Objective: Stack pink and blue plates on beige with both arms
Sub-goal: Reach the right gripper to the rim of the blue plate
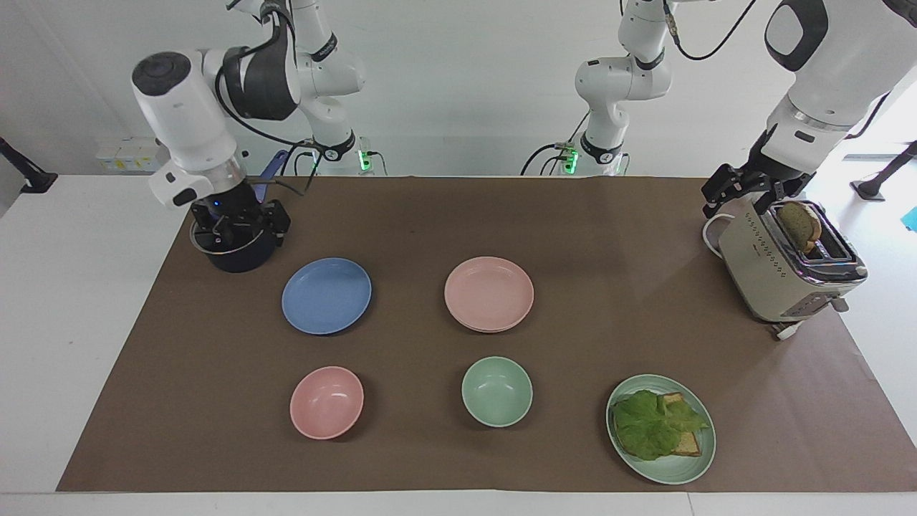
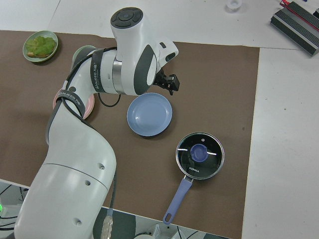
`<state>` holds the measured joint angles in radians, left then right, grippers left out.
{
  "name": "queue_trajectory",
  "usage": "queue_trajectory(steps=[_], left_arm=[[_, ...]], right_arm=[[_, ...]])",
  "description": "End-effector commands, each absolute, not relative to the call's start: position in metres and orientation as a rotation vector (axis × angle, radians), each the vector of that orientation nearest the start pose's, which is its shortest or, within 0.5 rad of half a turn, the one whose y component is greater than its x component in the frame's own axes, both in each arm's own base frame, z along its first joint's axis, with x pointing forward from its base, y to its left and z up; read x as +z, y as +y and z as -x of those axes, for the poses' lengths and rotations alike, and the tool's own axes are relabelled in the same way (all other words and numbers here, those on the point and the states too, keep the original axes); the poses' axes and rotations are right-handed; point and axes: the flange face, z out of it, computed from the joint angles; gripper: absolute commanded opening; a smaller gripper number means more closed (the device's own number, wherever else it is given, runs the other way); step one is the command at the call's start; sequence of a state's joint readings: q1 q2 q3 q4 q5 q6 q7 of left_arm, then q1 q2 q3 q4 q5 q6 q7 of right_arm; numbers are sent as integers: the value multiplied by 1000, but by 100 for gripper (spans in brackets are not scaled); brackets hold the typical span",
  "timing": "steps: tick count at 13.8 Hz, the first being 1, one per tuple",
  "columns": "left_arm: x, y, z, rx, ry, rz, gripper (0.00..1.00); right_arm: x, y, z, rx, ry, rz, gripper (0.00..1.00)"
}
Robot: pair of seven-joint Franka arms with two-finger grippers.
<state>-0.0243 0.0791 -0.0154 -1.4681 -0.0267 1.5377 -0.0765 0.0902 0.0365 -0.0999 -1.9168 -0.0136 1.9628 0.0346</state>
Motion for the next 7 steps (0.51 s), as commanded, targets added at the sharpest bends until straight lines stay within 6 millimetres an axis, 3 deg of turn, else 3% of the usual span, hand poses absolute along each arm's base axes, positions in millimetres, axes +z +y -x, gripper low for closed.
queue_trajectory(steps=[1,4,7], left_arm=[[630,-24,-571,21,-50,3162,100],[630,-24,-571,21,-50,3162,100],[630,-24,-571,21,-50,3162,100]], right_arm=[[412,-6,-576,-49,-14,3122,100],[347,-13,-575,-60,-72,3131,100],[310,-21,-567,-46,-40,3117,100]])
